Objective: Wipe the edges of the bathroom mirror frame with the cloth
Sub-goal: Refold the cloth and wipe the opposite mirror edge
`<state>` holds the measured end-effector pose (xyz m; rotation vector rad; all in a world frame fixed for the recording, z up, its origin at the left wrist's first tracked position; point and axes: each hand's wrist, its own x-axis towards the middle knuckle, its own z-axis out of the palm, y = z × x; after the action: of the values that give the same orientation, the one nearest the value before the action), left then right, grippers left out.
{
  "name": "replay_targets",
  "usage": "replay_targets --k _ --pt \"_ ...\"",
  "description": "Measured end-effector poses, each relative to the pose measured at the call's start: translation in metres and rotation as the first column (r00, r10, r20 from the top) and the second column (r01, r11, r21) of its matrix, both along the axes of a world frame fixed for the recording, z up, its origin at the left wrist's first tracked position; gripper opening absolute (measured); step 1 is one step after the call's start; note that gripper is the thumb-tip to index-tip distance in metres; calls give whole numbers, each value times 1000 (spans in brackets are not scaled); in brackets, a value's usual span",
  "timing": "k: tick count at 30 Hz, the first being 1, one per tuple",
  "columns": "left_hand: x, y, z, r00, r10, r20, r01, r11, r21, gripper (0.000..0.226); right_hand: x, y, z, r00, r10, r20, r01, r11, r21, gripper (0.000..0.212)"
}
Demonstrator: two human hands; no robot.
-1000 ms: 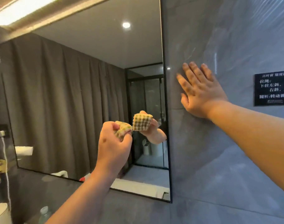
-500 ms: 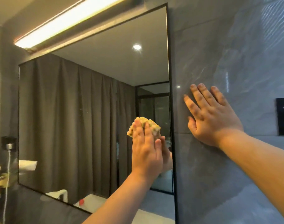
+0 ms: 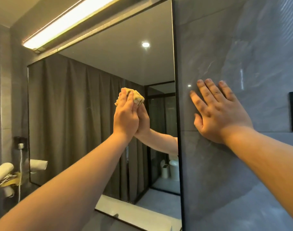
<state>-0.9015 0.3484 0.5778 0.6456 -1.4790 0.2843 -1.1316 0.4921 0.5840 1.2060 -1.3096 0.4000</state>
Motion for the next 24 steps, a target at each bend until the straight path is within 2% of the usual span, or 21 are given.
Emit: replay_targets --k 1,3,6,9,12,14,19,24 --pt "-2 5 2 999 -29 -41 31 999 35 44 0 0 0 1000 0 1 0 1000 2 68" --pt "-6 9 -4 999 -50 -15 50 998 34 48 0 1 0 1000 -6 -5 6 1000 1 68" --pt "-10 14 -34 984 -36 172 40 999 -22 57 1 0 1 1000 -24 -5 24 1000 0 69" --pt "-22 22 -77 954 -54 295 96 987 -127 53 1 1 1 999 -34 -4 34 999 10 69" --pt "-27 33 -129 848 9 530 129 966 -223 40 1 2 0 999 -48 -2 48 999 17 69" --pt "-26 37 -156 765 43 643 176 946 -273 42 1 2 -1 999 -47 -1 47 999 19 68" --pt "-19 25 -156 688 75 722 222 925 -307 49 2 2 -1 1000 -30 -2 30 1000 11 68" --pt "-19 25 -113 720 66 690 222 922 -319 40 2 2 -1 1000 -29 -3 29 999 14 68"
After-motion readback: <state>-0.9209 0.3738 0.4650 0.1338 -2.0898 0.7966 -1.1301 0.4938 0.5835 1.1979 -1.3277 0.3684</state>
